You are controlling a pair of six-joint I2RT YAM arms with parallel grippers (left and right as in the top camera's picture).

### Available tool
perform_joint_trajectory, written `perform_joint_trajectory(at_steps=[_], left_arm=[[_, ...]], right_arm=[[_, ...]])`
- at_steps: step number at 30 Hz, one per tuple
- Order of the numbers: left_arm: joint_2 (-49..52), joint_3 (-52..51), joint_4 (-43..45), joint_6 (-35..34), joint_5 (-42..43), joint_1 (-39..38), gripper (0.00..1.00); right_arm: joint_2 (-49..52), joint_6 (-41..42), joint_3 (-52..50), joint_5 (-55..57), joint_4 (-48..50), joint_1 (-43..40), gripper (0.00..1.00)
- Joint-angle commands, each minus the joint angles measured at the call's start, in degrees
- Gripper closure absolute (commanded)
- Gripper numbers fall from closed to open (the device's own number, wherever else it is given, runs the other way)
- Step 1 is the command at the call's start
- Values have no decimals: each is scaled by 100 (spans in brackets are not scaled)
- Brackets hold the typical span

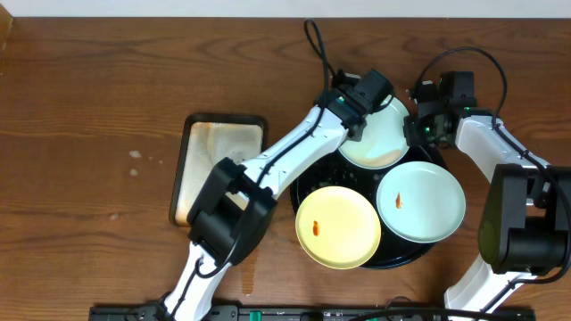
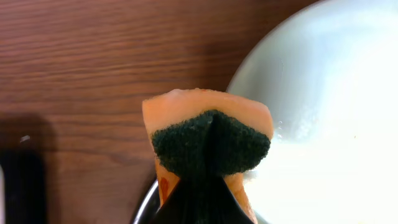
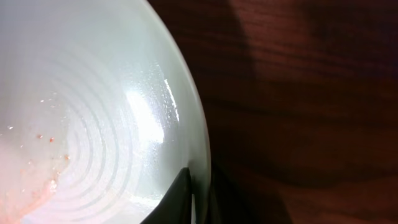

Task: Clean dirty plates on tray and stack at the side
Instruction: 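Carry the sponge with the left gripper and scrub the held green plate, then return the sponge to the soapy tray with the left gripper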

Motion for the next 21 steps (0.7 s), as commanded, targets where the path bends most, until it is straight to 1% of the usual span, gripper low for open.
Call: perform_joint_trajectory(at_steps=[1, 5, 8, 9, 10, 14, 17, 21], left_arm=[[-498, 83, -173, -286, -179, 48, 91], [-671, 83, -619, -501, -181, 103, 92], [-826, 81, -1145, -881, -181, 262, 92], [-946, 81, -1460, -1084, -179, 404, 92], [-1025, 81, -1644, -1143, -179, 498, 92], [-1390, 79, -2319, -1145, -181, 868, 92], [-1698, -26, -2833, -1143, -203, 1222, 92], [-1899, -444, -3128, -1137, -203, 1766, 92]], right_arm=[[39, -59, -22, 289, -11, 11, 96], [-26, -59, -22, 291, -48, 11, 97], [-203, -59, -22, 289, -81, 11, 97], [-350, -59, -22, 291, -94, 11, 98], [-448, -59, -22, 291, -101, 11, 98], [-846, -59, -22, 295, -280, 13, 99], [-1130, 9, -22, 527, -531, 50, 99], [-1401, 4, -22, 592, -726, 210, 99]])
